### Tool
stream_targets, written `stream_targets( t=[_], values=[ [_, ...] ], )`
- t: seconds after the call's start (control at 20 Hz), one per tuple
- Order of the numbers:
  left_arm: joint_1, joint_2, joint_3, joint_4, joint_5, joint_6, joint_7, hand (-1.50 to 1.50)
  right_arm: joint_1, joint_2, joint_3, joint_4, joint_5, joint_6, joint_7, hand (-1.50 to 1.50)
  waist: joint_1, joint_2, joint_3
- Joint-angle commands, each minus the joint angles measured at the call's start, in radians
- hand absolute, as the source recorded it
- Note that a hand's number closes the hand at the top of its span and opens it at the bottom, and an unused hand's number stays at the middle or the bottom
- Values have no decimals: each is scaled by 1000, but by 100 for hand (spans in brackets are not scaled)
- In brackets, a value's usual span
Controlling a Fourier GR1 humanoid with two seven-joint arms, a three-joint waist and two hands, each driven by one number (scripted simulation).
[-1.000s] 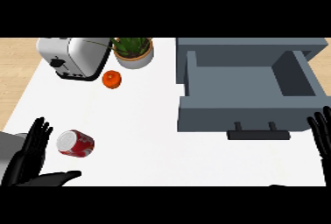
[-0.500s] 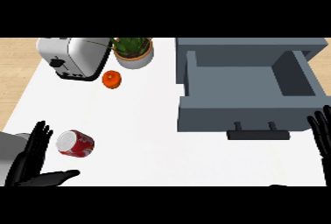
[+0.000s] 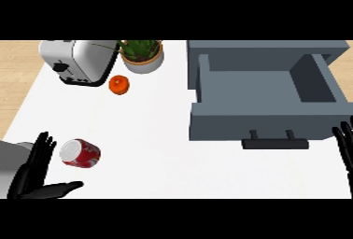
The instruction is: Pick up the can, place it into the drawer and close the drawer
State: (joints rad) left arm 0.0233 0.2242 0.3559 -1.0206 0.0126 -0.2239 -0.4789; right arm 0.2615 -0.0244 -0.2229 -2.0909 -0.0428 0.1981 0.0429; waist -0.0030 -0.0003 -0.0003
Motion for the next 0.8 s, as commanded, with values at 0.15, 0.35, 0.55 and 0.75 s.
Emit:
stream_targets(
  t=[0.15, 0.35, 0.55, 0.75],
  values=[
    [-107, 6, -19, 143, -16, 31, -35, -150, 7, 23, 43, -2, 36, -41, -8, -150, -1, 1, 0],
    [-131, 4, -24, 124, 2, 66, -1, -150, 14, 17, 10, -45, 2, 0, 28, -150, -1, 0, 0],
    [-144, -9, -46, 177, -9, 72, -51, -150, -39, -31, -60, -24, -57, 13, 63, -150, -1, 0, 0],
    [-133, -38, -67, 193, -13, 81, -72, -150, 50, -1, -9, -153, -49, 21, 109, -150, -3, 0, 0]
  ],
)
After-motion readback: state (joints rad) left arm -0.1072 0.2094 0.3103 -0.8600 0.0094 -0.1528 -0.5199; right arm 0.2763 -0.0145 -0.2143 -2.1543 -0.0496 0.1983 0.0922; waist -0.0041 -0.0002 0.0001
